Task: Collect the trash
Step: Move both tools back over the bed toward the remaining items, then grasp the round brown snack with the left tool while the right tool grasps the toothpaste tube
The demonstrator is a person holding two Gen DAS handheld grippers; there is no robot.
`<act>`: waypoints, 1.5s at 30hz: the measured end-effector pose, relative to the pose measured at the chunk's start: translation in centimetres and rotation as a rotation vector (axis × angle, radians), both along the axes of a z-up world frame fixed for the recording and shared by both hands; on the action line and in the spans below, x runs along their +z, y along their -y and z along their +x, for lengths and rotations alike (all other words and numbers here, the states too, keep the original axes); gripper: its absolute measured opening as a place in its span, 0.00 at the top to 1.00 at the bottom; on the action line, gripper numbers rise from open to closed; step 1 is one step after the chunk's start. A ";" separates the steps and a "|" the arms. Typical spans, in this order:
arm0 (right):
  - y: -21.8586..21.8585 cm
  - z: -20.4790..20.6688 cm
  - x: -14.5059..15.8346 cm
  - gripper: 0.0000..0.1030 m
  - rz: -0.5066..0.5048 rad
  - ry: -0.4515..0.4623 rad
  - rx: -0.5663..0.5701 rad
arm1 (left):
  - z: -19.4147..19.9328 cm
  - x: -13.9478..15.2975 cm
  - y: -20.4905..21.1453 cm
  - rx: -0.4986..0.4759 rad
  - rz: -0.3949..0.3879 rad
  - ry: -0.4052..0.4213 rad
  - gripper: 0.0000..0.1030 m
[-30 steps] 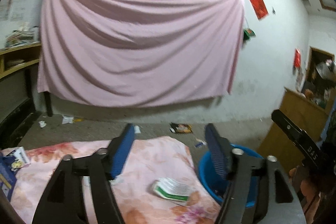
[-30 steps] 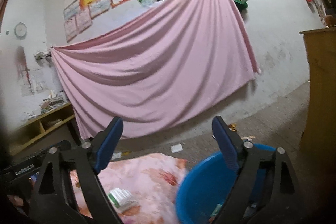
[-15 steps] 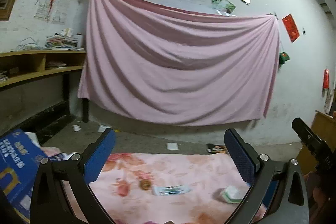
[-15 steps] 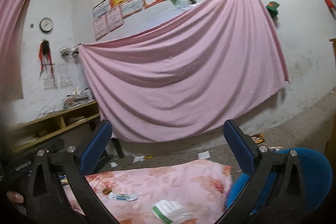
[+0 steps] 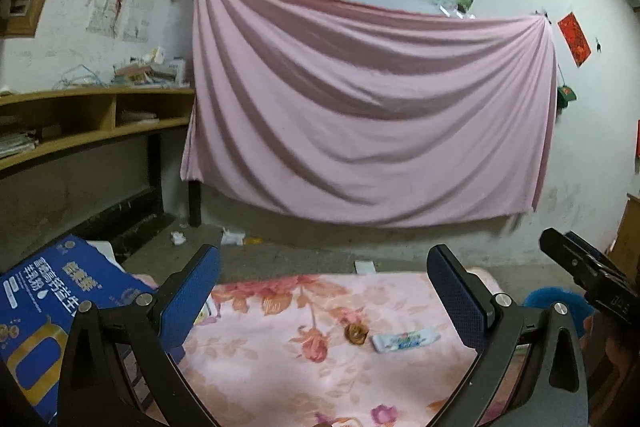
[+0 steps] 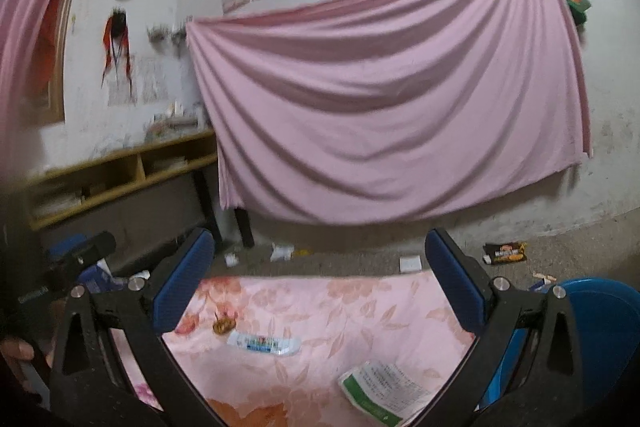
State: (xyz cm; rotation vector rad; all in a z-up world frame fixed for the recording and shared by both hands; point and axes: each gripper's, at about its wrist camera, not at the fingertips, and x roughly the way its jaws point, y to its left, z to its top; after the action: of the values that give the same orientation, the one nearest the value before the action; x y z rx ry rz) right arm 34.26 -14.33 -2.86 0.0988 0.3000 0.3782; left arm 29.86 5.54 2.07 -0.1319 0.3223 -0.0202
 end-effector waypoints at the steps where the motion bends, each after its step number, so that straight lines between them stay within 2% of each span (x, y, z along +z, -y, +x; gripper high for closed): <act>1: -0.2 0.4 -0.2 0.00 -0.018 -0.018 0.007 | 0.2 -0.3 -0.1 -0.013 0.002 -0.017 0.02; 7: -2.4 3.4 -2.4 0.00 -0.154 -0.166 0.079 | 2.0 -2.0 0.3 -0.060 0.038 -0.113 0.03; 8: -2.8 4.0 -2.9 0.04 -0.169 -0.194 0.095 | 2.4 -2.3 0.5 -0.069 0.041 -0.126 0.05; 10: -3.5 5.1 -4.0 0.10 -0.200 -0.250 0.126 | 3.2 -3.0 0.7 -0.093 0.041 -0.165 0.13; 12: -4.0 5.9 -5.0 0.14 -0.219 -0.304 0.159 | 4.2 -3.7 0.9 -0.121 0.043 -0.223 0.28; 14: -4.2 6.6 -5.9 0.23 -0.226 -0.357 0.197 | 5.2 -4.5 1.1 -0.148 0.030 -0.284 0.35; 16: -4.5 7.2 -6.6 0.27 -0.234 -0.405 0.241 | 6.1 -5.2 1.1 -0.166 0.016 -0.337 0.38; 20: -5.0 8.0 -7.7 0.33 -0.276 -0.472 0.322 | 7.9 -6.7 1.5 -0.200 -0.005 -0.441 0.53; 23: -5.6 8.3 -8.4 0.35 -0.316 -0.494 0.388 | 9.2 -7.8 1.4 -0.207 -0.032 -0.506 0.59; 26: -6.6 8.6 -8.5 0.35 -0.370 -0.484 0.443 | 10.2 -8.8 0.9 -0.189 -0.069 -0.563 0.60; 30: -8.5 8.6 -8.8 0.35 -0.472 -0.452 0.523 | 10.6 -9.1 0.5 -0.185 -0.093 -0.580 0.63; 33: -9.5 8.7 -9.7 0.35 -0.515 -0.477 0.570 | 10.8 -9.3 0.2 -0.187 -0.104 -0.585 0.63; 39: -9.6 8.6 -10.0 0.37 -0.513 -0.493 0.583 | 11.1 -8.9 -0.1 -0.193 -0.114 -0.590 0.63; 41: -9.8 8.3 -10.1 0.44 -0.523 -0.490 0.578 | 11.3 -8.8 0.0 -0.201 -0.114 -0.593 0.63; 45: -9.3 8.1 -9.9 0.49 -0.517 -0.499 0.537 | 12.0 -8.9 0.6 -0.234 -0.095 -0.601 0.63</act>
State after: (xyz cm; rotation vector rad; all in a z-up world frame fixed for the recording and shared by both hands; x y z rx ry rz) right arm 42.37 -5.03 -12.78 -0.4112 0.9157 0.7963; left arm 41.84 4.93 -6.83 -0.1930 0.9367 -0.2306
